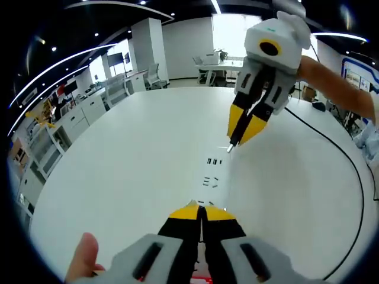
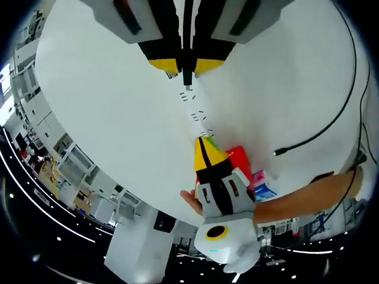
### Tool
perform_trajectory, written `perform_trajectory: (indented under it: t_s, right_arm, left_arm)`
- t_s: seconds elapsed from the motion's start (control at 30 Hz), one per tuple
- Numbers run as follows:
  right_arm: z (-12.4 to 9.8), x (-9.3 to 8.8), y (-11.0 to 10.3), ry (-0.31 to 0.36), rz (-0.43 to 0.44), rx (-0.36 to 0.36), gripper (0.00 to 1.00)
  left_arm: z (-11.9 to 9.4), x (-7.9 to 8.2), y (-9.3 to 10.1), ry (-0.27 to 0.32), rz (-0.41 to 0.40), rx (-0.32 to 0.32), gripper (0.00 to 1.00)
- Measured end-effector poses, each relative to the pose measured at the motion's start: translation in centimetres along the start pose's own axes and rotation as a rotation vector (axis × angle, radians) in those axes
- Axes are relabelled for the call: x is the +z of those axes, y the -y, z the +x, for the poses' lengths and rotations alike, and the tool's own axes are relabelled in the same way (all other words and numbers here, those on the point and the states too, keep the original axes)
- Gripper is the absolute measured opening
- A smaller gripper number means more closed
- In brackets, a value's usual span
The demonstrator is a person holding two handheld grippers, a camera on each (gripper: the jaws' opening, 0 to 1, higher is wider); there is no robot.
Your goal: Locate the USB plug end of the data cable currently connected to the USB port on the desk. Grip the plug, withdraw it from the port, and place it onto the desktop.
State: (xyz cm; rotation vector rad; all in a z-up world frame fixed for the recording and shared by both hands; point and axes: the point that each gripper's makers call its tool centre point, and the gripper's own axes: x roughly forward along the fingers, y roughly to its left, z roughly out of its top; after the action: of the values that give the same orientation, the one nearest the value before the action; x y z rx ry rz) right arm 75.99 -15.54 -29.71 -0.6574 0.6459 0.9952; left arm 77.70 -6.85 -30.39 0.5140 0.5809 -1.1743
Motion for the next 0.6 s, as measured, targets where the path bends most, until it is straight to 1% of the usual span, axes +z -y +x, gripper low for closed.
perform_trajectory:
  t_s: [0.23,0.4,0.57,0.6]
  right_arm:
    - [-0.9,-0.1,-0.8,0.08,0.034,-0.029,0.1]
    - [-1.6,0.3,-1.2,0.144,0.049,-0.06,0.1]
    - [-1.8,0.0,-1.8,0.183,0.074,-0.062,0.1]
    - [-1.7,0.0,-2.0,0.2,0.091,-0.058,0.1]
  left_arm:
    - [0.0,0.0,0.1,0.0,-0.001,0.0,0.02]
    - [0.1,0.0,0.1,0.0,-0.001,0.0,0.02]
    - [0.1,0.0,0.1,0.001,-0.001,0.0,0.02]
    - [0.1,0.0,0.1,0.001,-0.002,0.0,0.02]
